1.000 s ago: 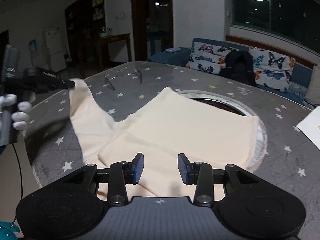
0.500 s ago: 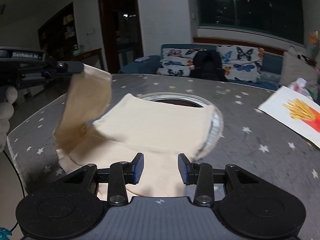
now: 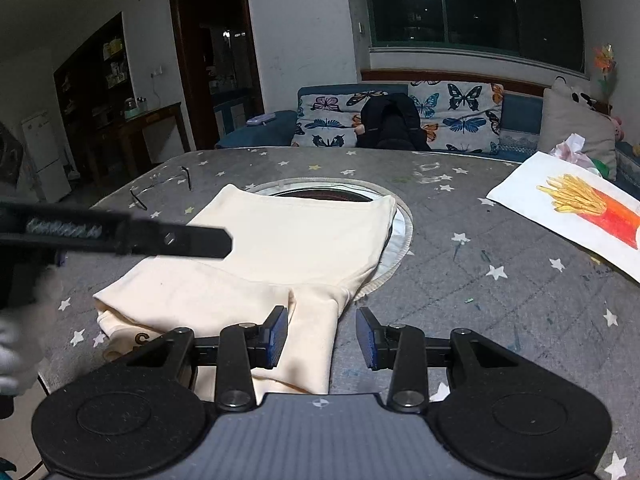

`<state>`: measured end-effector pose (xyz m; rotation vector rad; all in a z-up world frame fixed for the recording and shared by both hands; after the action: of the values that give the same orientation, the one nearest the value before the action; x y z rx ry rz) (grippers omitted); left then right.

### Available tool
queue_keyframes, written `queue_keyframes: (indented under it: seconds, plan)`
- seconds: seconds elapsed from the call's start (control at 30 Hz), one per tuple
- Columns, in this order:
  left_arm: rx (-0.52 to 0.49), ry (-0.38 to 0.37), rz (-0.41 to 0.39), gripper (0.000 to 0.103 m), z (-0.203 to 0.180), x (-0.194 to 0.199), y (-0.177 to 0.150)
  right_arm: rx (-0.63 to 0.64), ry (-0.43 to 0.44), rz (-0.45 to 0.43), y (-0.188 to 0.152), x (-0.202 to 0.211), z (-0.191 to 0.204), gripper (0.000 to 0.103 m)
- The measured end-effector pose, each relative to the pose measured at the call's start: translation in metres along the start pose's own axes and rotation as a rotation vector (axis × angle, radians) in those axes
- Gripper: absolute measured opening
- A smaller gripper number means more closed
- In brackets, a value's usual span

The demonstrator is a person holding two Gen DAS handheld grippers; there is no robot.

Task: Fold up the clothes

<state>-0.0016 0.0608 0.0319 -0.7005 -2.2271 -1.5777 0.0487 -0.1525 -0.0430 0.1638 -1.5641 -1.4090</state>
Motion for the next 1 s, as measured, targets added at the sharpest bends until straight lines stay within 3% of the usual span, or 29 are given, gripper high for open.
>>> queue_keyframes:
  seconds: [0.1, 0.2, 0.33, 0.47, 0.57, 0.7, 0.83, 0.9, 1.0]
  plan:
    - [-0.026, 0.05, -0.03, 0.032, 0.016, 0.018, -0.005, 0.007, 0.01, 0.005, 0.001, -0.003, 0.005, 0.041]
    - [-0.036, 0.171, -0.056, 0.035, 0.047, 0.038, -0.012, 0.011, 0.036, 0.019, 0.002, -0.01, 0.011, 0.041]
    - [-0.028, 0.325, -0.047, 0.037, 0.091, 0.066, -0.031, 0.01, 0.072, 0.045, 0.0, -0.024, 0.021, 0.041]
    - [-0.013, 0.413, -0.026, 0.043, 0.119, 0.089, -0.048, -0.013, 0.095, 0.083, -0.005, -0.042, 0.025, 0.04]
    - [-0.009, 0.435, -0.004, 0.044, 0.127, 0.094, -0.059, -0.013, 0.097, 0.118, -0.011, -0.051, 0.028, 0.04]
    - [-0.024, 0.412, 0.011, 0.044, 0.125, 0.087, -0.066, -0.013, 0.094, 0.135, -0.014, -0.057, 0.03, 0.038]
    - [-0.039, 0.39, 0.016, 0.043, 0.122, 0.075, -0.069, -0.01, 0.095, 0.148, -0.014, -0.058, 0.033, 0.024]
    - [-0.043, 0.389, 0.015, 0.036, 0.122, 0.07, -0.071, -0.011, 0.088, 0.153, -0.015, -0.058, 0.033, 0.022]
    - [-0.05, 0.387, 0.009, 0.016, 0.121, 0.065, -0.072, -0.015, 0.082, 0.152, -0.015, -0.058, 0.032, 0.015]
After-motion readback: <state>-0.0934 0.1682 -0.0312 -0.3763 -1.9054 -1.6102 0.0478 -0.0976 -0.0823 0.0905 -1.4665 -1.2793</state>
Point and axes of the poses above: each gripper's, at about its wrist camera, not at the fingertips, and x roughly against the way its jaws point, z to its left, y to its top, the point moved 5 cm from there along -x, roughly the way its jaws point, and after that the axes turned 5 degrees about y, right-handed, at the moved point
